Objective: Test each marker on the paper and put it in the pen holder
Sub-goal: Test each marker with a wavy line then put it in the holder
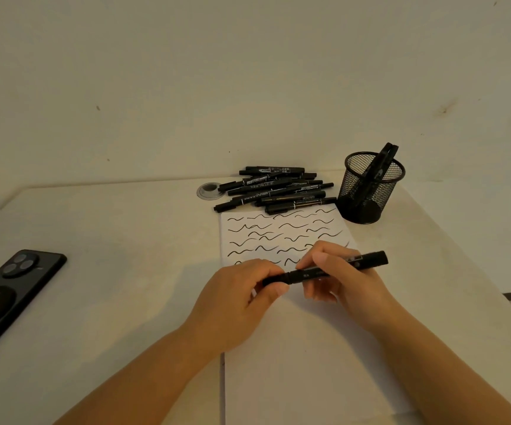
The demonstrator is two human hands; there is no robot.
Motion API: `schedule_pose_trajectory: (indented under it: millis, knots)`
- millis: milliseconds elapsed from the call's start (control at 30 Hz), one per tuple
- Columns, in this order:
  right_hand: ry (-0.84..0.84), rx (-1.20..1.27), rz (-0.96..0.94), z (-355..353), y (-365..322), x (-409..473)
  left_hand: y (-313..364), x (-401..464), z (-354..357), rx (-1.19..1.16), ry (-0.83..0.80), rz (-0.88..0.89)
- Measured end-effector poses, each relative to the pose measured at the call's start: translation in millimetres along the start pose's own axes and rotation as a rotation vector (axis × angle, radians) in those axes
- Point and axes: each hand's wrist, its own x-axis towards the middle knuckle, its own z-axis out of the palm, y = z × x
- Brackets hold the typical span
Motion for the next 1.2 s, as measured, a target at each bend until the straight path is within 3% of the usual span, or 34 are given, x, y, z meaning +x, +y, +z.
schedule_pose_trajectory:
  millis: [267, 467, 733, 967, 1200]
  knots:
    - [0.168, 0.135, -0.040, 15.8, 10.0, 0.7, 17.1, -1.7, 4.2, 0.089, 0.048, 0.046]
    - [0.166, 0.221, -0.097, 21.2, 13.5, -6.2, 21.6, -8.0, 3.6, 0.058, -0.016, 0.083]
    - [0.095, 0.248, -0.152, 23.2, 10.5, -8.4, 23.6, -9.4, 3.0, -0.270, -0.129, -0.085]
    - [0.052, 0.214, -0.172, 21.6, 10.3, -6.8, 19.4, -7.9, 2.1, -0.399, -0.203, -0.127]
    - [0.115, 0.050, -0.124, 9.6, 5.4, -0.4, 6.9, 1.7, -4.6, -0.456, -0.025, -0.195]
